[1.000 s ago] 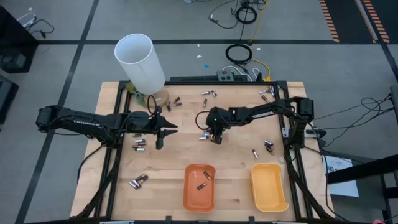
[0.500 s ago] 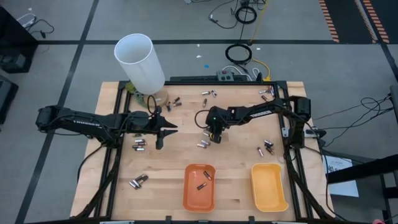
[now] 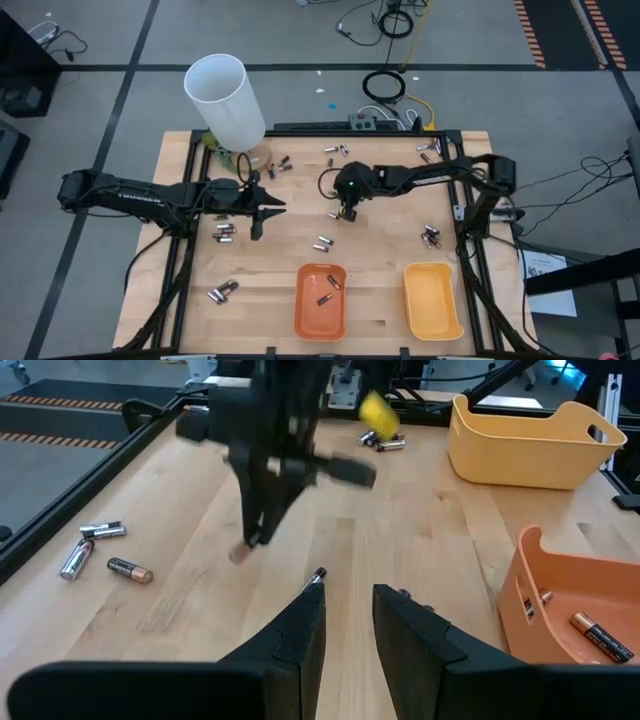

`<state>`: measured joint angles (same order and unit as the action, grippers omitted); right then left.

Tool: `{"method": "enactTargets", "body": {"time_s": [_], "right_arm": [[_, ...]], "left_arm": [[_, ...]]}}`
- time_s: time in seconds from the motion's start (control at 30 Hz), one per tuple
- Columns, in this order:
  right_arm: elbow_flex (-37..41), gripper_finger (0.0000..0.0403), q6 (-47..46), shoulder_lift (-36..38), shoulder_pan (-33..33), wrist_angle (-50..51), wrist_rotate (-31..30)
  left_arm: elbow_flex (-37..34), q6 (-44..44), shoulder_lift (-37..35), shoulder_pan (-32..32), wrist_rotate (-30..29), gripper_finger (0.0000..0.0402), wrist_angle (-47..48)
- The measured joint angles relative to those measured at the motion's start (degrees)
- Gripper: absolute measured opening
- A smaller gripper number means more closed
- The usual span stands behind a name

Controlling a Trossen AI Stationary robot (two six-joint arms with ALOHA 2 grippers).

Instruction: Sort batteries

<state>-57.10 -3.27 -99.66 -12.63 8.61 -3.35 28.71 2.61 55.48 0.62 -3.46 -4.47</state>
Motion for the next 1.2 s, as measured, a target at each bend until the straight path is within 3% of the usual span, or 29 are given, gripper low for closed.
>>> {"method": "enactTargets", "body": {"time_s": [0.17,0.4,0.73,1.2], "right_arm": [[0.01,0.002,-2.02,6.24,3.11,-0.14,-0.11],[-0.04,0.002,-4.28,10.11,14.64,-3.61,0.2],[-0.07,0.002,-7.4,6.38,28.95,-12.56,-0.19],[-0.86,0.0025,-8.18,1.01,34.89,-14.02,0.69]], "left_arm": [[0.0,-0.01,0.0,-0.01,0.0,0.0097,0.01],[0.0,-0.35,0.0,-0.01,0.0,0.0097,-0.15],[0.0,-0.04,0.02,0.0,0.0,0.0097,-1.12],[0.0,0.09,0.02,0.0,0.0,0.0097,-1.07]]}}
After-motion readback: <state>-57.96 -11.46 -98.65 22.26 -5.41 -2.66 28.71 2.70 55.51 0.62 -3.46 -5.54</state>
